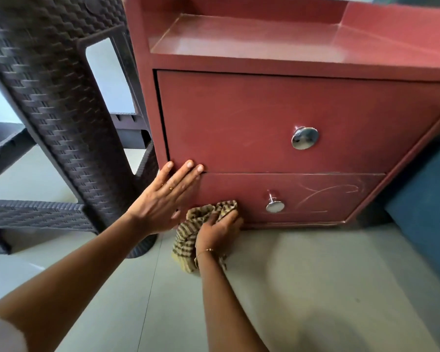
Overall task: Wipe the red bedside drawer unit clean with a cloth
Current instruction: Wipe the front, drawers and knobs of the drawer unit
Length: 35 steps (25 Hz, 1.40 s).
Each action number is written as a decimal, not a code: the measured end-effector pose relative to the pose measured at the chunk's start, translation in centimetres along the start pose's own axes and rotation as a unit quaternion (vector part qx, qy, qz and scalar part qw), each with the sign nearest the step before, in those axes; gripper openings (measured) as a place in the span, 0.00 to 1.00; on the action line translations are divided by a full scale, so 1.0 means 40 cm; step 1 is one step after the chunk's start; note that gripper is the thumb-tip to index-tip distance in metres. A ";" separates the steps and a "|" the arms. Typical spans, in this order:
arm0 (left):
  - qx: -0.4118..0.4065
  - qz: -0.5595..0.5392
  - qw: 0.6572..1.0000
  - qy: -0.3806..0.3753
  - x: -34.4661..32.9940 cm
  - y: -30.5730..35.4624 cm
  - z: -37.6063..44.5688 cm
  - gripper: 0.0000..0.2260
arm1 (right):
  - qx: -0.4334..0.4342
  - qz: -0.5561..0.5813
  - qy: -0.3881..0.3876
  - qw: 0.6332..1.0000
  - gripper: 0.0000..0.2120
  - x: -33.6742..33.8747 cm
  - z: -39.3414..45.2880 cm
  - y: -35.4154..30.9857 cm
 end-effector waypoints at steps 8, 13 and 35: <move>0.033 -0.363 0.930 -0.052 0.055 0.204 0.183 0.23 | 0.156 0.056 0.106 0.980 0.21 0.264 0.204 0.016; 0.016 -0.445 0.892 -0.085 0.058 0.272 0.254 0.24 | 0.136 0.002 0.077 0.988 0.19 0.263 0.286 0.028; -0.183 0.121 0.960 0.173 0.162 0.253 0.457 0.22 | 0.114 -0.005 0.204 0.972 0.05 0.475 0.494 -0.095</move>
Point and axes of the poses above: each hand's wrist, its own z-axis towards the middle knuckle, its own x-axis out of the back of the hand, y = z × x, the point moved 7 cm from there along z, towards the middle knuckle, and after that the axes turned 1 degree about z, right-handed, at the moved point
